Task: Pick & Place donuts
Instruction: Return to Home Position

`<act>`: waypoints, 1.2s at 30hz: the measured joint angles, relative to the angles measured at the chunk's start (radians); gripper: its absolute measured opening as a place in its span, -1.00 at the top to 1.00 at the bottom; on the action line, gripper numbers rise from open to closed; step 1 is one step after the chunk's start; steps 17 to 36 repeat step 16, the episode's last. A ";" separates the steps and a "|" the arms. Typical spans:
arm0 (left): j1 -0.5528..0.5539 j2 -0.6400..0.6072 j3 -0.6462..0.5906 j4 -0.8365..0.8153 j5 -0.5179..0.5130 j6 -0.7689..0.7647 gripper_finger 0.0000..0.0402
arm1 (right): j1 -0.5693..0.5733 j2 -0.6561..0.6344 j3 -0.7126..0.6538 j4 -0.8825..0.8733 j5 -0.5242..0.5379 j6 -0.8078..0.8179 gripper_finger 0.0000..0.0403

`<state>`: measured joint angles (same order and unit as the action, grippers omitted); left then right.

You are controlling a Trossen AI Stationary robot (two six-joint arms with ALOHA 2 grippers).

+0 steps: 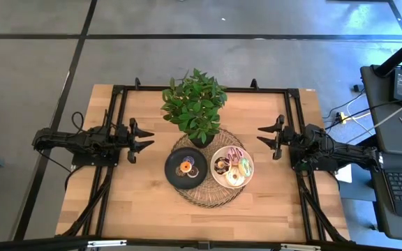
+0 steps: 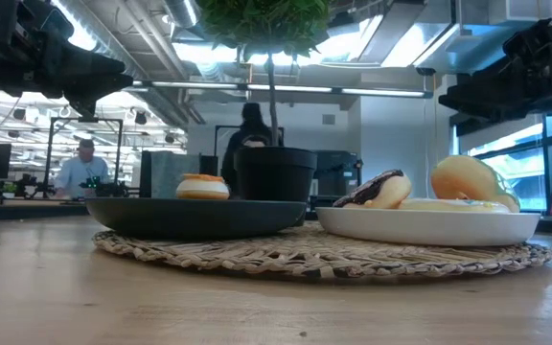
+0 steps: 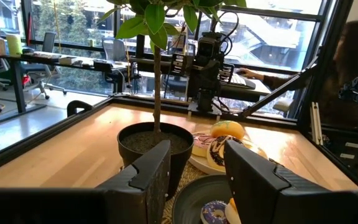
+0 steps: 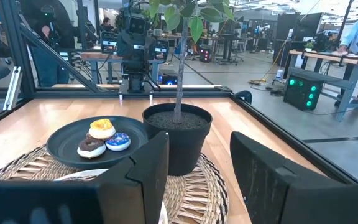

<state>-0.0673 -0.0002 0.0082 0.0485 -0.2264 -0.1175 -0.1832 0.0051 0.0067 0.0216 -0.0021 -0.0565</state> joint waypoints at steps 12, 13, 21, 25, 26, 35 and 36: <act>0.000 0.000 0.000 0.000 0.000 0.000 0.28 | 0.000 0.000 0.000 0.000 0.000 0.000 0.14; 0.000 0.000 0.000 0.000 0.000 0.000 0.28 | 0.000 0.000 0.000 0.000 0.000 -0.001 0.14; 0.000 0.000 0.000 0.000 0.000 0.000 0.29 | 0.000 0.000 0.000 0.000 0.000 0.000 0.14; 0.000 0.000 0.000 0.000 0.000 0.000 0.29 | 0.000 0.000 0.000 0.000 0.000 0.000 0.14; 0.000 0.000 0.000 0.000 0.000 0.000 0.29 | 0.000 0.000 0.000 0.000 0.000 0.000 0.14; 0.000 0.000 0.000 0.000 0.000 0.000 0.29 | 0.000 0.000 0.000 0.000 0.000 0.000 0.14; 0.000 0.000 0.000 0.000 0.000 0.000 0.29 | 0.000 0.000 0.000 0.000 0.000 0.000 0.14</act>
